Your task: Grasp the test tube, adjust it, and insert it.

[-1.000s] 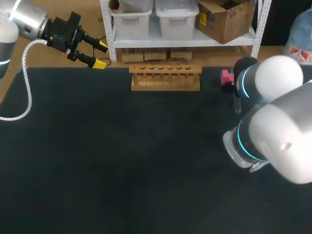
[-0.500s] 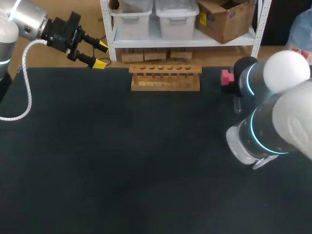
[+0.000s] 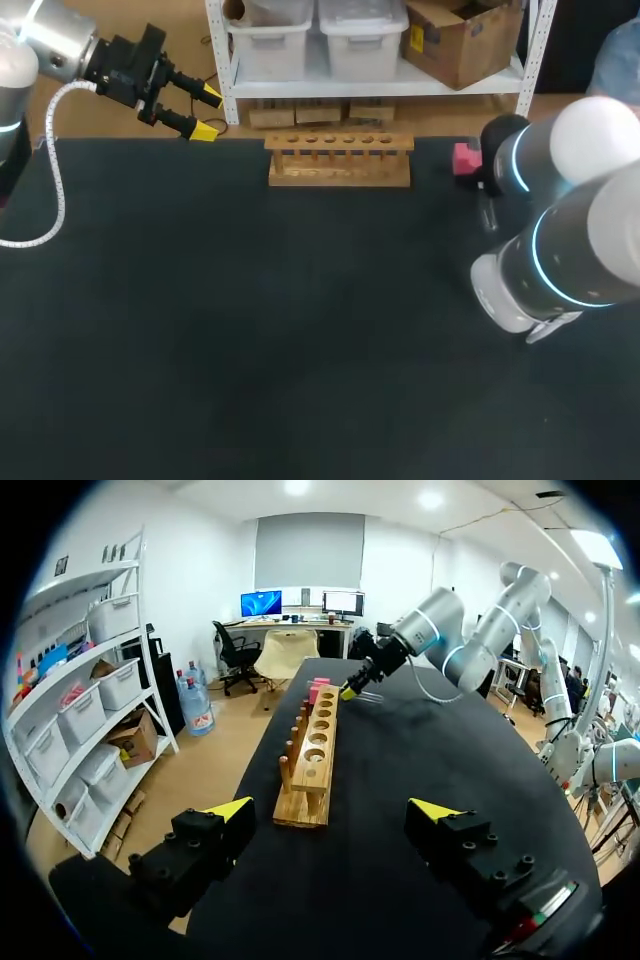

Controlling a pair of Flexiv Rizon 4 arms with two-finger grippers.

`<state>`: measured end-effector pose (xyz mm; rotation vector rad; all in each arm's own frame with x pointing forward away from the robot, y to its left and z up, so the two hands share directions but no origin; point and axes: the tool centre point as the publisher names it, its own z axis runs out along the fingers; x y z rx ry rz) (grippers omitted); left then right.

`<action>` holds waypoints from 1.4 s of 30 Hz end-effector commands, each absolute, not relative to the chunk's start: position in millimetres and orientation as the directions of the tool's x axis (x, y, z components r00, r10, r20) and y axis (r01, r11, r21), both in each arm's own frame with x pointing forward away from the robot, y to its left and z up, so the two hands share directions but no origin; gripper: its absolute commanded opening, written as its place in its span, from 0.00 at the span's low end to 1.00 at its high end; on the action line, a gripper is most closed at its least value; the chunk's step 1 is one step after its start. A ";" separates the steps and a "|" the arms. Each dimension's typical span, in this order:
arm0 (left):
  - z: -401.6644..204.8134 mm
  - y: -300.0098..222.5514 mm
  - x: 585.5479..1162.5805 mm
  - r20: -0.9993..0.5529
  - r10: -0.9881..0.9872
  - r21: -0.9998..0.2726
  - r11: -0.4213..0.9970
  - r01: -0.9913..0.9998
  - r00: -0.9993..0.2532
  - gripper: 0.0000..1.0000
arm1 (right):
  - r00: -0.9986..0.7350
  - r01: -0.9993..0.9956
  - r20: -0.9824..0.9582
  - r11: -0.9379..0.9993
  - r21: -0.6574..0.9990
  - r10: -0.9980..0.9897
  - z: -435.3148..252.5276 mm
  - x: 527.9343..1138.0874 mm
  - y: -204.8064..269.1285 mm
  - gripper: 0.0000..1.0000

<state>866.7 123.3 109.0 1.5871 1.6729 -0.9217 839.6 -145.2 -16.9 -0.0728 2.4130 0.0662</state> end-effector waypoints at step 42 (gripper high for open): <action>108.3 123.8 875.6 -0.836 0.546 -0.122 -0.080 0.989 -0.059 1.00 | -0.722 0.061 -0.687 0.997 0.052 0.080 103.4 772.7 -115.8 0.00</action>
